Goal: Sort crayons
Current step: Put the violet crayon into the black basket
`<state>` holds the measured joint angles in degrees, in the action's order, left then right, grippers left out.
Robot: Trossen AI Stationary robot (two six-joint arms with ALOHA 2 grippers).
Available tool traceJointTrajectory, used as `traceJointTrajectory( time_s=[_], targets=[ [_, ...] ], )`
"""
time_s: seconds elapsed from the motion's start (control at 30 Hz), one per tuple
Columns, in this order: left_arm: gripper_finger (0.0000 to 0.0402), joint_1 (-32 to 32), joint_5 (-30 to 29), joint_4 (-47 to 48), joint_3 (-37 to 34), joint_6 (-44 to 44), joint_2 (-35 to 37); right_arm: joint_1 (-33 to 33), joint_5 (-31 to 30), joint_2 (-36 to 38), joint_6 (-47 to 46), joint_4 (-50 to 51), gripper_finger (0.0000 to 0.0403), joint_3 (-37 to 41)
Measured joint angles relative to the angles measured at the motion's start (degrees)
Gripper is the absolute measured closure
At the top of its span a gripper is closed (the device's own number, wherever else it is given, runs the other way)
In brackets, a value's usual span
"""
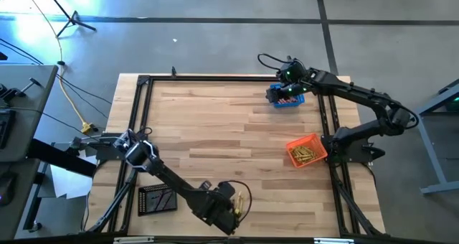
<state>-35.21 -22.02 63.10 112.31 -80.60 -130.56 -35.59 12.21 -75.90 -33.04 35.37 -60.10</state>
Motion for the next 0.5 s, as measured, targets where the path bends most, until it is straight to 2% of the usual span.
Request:
traceJointTrajectory(
  time_s=[0.23,0.5],
  targets=[
    [0.0291,-1.6,0.8,-1.4,0.0,-5.8,0.0,0.0,0.0,0.0,0.0,0.0,0.0270,0.0],
    [0.0271,-1.9,2.3,-4.2,0.0,-6.0,-2.3,0.0,0.0,0.0,0.0,0.0,0.0270,0.0]
  ],
)
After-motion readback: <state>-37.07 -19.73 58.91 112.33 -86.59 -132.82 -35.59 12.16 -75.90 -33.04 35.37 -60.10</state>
